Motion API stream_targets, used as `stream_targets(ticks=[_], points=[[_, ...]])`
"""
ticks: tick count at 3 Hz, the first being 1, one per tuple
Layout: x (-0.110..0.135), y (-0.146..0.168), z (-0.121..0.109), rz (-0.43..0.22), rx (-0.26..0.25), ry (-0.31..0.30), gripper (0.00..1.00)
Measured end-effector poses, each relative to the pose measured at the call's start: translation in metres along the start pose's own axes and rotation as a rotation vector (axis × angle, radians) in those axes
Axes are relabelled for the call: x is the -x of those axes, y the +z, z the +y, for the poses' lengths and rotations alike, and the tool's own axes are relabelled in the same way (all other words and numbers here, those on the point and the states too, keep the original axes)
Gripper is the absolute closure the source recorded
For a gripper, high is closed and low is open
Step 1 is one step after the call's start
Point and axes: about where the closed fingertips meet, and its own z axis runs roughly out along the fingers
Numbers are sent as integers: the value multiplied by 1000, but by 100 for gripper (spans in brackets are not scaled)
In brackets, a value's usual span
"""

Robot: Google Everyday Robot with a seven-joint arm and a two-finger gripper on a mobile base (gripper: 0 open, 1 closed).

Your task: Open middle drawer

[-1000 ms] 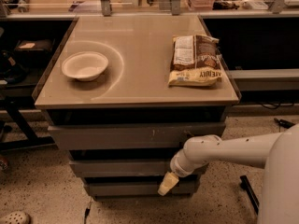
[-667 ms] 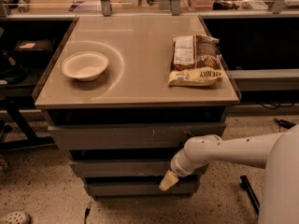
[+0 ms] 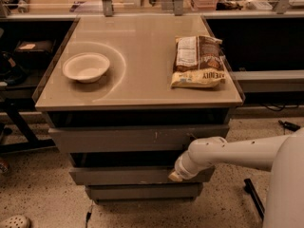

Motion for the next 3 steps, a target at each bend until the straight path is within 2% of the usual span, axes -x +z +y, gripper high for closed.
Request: stream_targets(ticks=[1,2,3], points=[[0,0,0,0,0,0,87],[-2,-3,-1,0,0,0,100],[-2,-4,-1,0,0,0,100]])
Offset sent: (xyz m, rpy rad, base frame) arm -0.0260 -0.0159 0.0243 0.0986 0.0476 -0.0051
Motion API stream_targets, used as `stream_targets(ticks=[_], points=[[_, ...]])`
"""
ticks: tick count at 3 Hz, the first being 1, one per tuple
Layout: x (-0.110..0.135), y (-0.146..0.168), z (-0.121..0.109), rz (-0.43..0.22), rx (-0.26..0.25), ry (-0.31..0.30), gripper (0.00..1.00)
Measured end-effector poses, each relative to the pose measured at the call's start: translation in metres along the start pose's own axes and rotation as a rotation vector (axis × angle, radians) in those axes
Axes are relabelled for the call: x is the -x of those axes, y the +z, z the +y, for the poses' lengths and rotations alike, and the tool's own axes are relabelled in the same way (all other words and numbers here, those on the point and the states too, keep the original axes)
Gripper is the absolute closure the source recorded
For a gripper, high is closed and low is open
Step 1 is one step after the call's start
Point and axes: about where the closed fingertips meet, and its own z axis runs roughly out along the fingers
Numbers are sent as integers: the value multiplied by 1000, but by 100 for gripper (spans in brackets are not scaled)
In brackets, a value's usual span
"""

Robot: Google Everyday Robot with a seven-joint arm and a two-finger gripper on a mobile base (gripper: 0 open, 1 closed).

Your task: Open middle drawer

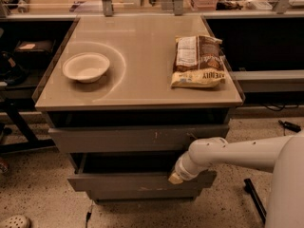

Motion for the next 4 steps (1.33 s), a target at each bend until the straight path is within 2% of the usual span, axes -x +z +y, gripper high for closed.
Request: stream_targets(ticks=[3,4], points=[[-20,-18,32,0,30,62,100],[-20,-18,32,0,30,62,100]])
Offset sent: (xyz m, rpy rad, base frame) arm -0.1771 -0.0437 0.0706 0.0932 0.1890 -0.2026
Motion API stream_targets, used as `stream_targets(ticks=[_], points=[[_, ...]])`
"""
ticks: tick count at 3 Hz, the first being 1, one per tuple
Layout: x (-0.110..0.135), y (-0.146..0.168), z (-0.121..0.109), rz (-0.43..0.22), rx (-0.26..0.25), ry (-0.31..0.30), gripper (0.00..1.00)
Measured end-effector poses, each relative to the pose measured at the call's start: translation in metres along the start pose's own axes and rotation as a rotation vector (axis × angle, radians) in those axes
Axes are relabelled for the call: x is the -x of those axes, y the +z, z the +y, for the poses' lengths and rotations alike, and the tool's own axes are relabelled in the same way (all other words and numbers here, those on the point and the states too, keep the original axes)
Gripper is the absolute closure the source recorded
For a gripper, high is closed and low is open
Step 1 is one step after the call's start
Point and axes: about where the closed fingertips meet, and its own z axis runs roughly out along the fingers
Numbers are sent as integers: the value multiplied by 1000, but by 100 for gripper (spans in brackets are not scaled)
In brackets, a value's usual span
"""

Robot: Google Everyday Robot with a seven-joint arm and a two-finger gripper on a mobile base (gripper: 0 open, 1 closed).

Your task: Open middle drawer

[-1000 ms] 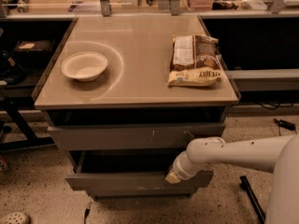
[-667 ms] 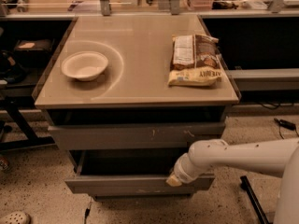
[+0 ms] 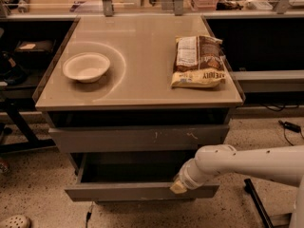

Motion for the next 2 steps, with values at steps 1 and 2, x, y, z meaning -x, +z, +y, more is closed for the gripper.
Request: stream_targets(ticks=[1,2], points=[[3,1,-4,4,-17,-23,100],[-2,3,-1,21,-8,-18,100]])
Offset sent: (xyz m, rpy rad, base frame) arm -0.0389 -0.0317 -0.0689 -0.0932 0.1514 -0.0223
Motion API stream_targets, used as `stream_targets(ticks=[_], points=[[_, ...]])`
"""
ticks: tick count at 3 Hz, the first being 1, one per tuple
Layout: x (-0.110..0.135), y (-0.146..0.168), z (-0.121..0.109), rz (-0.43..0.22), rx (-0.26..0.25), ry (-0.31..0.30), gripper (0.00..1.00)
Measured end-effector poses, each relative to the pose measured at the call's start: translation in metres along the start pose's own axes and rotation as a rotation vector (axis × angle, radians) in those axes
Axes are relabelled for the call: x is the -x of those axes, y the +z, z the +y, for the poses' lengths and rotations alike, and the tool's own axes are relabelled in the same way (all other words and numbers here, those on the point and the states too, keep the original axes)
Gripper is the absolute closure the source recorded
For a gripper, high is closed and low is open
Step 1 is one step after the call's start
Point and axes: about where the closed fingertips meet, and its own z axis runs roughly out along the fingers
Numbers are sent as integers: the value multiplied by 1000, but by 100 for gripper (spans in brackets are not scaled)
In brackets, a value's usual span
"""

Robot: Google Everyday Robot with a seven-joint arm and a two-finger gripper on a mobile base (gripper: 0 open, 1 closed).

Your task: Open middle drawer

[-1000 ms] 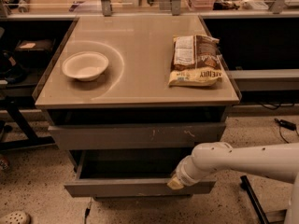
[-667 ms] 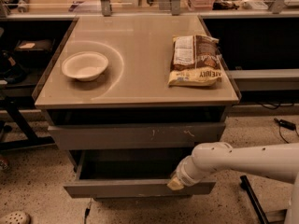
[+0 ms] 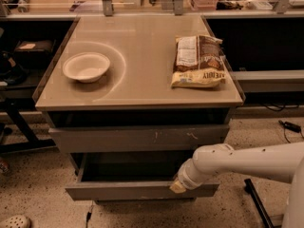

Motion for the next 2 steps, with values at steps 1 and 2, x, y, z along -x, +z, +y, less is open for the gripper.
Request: stream_targets(ticks=[1,2], points=[[-15,1,8,27,25,20,100],[-13,-2,9,27,25,21,100]])
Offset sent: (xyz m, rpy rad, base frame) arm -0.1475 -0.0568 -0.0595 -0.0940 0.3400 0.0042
